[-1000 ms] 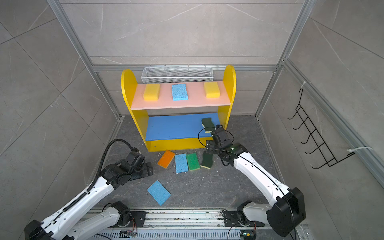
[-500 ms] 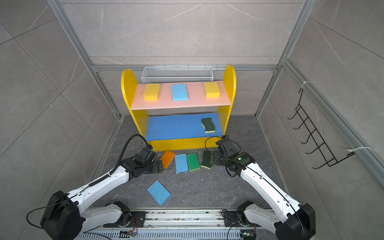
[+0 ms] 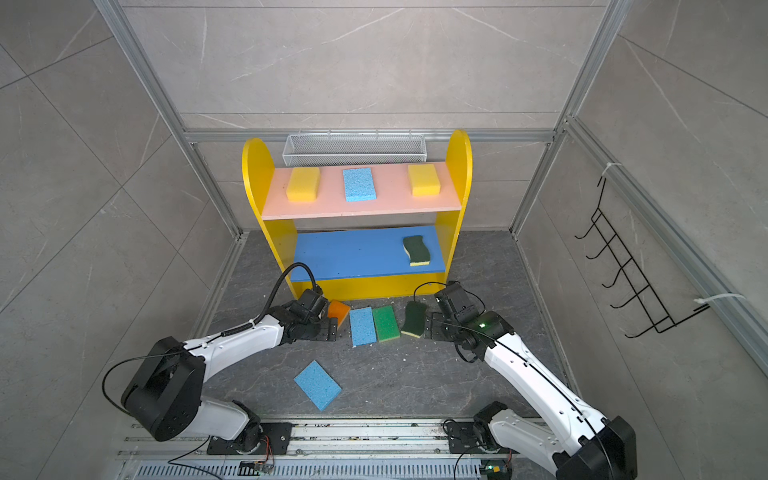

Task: Place and organize the cleaning sponges onto the shelf
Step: 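Close the left gripper on the orange sponge and lift it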

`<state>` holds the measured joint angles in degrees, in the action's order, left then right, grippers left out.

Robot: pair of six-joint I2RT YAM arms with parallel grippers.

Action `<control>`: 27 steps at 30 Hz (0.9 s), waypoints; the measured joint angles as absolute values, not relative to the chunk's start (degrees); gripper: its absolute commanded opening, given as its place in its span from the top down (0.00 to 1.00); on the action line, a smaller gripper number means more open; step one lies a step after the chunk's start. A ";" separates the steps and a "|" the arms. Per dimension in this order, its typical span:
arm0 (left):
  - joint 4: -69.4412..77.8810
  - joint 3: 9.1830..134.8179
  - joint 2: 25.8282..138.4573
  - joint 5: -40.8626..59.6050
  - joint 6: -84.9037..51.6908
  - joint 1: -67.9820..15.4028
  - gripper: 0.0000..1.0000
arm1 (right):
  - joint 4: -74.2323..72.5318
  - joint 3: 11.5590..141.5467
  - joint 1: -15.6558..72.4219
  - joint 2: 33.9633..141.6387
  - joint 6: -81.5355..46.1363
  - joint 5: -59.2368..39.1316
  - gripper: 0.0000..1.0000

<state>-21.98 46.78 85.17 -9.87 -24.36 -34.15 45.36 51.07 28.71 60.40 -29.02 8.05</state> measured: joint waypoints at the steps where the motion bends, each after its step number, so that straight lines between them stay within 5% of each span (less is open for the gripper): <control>1: -21.85 47.00 85.89 -9.91 -23.97 -34.15 0.06 | 45.41 50.96 28.71 60.40 -29.02 8.05 0.14; 27: -21.19 54.08 97.58 -11.86 -18.35 -34.15 0.08 | 46.57 50.22 28.71 59.13 -30.06 8.23 0.14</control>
